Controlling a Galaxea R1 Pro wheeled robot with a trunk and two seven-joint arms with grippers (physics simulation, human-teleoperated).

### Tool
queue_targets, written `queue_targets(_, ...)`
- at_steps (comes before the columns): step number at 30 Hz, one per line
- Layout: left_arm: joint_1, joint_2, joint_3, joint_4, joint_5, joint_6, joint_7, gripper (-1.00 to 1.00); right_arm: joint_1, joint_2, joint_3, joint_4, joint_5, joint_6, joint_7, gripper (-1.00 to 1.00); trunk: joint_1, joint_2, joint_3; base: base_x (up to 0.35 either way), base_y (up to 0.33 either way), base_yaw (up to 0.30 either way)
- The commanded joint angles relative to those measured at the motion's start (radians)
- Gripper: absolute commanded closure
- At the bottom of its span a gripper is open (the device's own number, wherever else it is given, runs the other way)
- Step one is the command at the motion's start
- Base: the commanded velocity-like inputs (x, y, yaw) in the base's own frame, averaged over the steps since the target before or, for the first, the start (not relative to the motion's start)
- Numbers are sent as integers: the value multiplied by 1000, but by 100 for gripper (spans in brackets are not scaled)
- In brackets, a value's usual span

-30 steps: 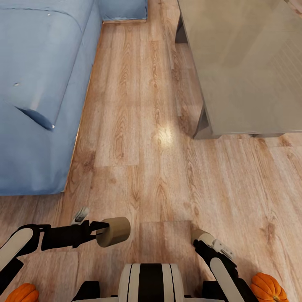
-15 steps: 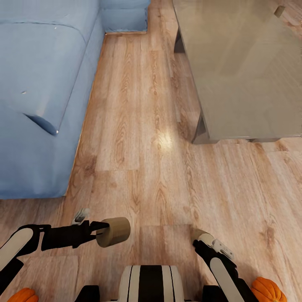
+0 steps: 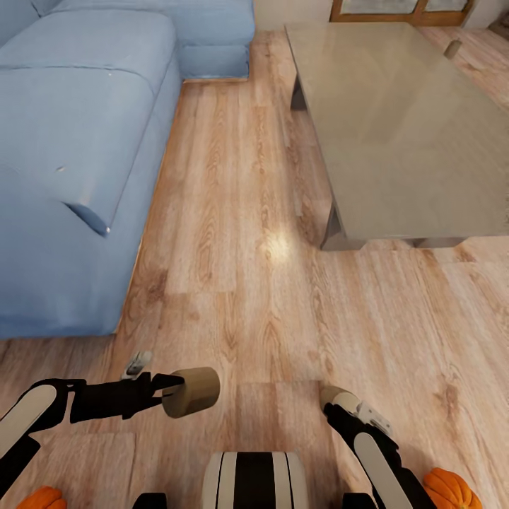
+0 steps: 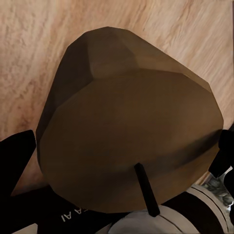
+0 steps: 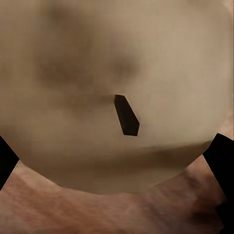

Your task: Place each of the two pumpkins and all three candles from the living room inside a cabinet in the living room (use any cabinet), then make sure every cabinet is closed, and position the cauldron so it is next to a table in the living room.

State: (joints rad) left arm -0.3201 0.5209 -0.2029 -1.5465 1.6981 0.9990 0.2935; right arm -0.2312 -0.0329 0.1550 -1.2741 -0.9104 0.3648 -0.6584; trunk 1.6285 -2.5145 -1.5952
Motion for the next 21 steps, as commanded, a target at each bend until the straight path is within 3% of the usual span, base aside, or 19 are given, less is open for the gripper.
queue_targets(1, 0, 1, -1, 0, 11, 0, 10, 100, 0, -1, 2, -2, -5, 4, -8, 100, -1, 0, 3, -12, 1, 0)
queue_targets(18, 0, 1, -9, 0, 9, 0, 13, 100, 0, 0, 4, -89, -7, 88, -14, 100, -8, 4, 69, -1, 0, 0)
queue_targets(21, 0, 0, -9, 0, 9, -1, 15, 100, 0, 5, 1, -90, -6, 168, -16, 100, -10, 5, 81, 0, 0, 0)
